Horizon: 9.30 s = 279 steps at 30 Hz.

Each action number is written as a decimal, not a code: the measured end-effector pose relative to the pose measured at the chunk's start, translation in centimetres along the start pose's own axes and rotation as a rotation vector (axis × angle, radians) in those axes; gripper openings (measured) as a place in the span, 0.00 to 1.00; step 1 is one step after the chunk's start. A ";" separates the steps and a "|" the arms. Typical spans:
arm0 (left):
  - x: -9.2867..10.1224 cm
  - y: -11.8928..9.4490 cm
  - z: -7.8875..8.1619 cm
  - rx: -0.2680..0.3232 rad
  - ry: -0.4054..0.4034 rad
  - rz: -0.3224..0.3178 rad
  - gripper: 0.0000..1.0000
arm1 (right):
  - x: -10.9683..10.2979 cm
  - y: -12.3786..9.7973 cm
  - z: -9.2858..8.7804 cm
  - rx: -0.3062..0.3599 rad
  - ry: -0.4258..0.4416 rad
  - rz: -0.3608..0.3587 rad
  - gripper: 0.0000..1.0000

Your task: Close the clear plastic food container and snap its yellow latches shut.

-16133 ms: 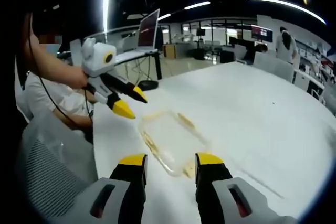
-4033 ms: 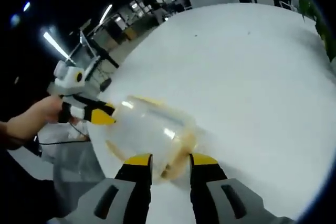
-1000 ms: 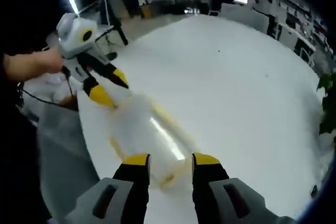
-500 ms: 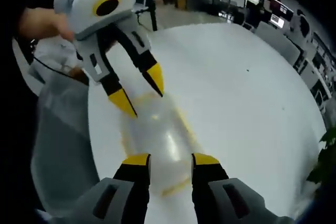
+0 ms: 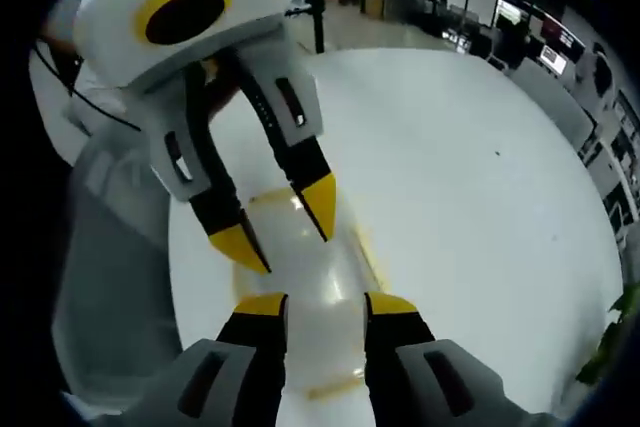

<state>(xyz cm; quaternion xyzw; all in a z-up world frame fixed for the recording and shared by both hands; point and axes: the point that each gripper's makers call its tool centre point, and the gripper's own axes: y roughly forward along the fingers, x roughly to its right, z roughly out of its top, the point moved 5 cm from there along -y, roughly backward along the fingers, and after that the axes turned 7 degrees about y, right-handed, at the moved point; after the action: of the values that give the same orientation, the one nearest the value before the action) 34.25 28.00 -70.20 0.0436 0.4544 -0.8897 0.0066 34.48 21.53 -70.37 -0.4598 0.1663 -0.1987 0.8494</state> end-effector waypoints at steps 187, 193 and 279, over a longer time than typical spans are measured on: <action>0.9 0.6 -0.7 -0.026 0.100 0.107 0.63 | 3.0 0.1 -0.2 -0.210 -0.130 0.183 0.48; 0.4 0.5 -1.2 -0.051 0.103 0.080 0.63 | 2.6 0.1 -1.1 -0.197 -0.155 0.185 0.53; -0.2 2.0 -4.3 -0.201 0.199 0.007 0.72 | 0.3 3.4 -2.7 -0.179 -0.287 0.044 0.74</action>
<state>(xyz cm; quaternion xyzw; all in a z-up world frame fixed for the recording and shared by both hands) 34.84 30.31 -74.37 0.1324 0.5397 -0.8308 -0.0309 34.11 21.16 -74.64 -0.5536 0.0706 -0.0967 0.8241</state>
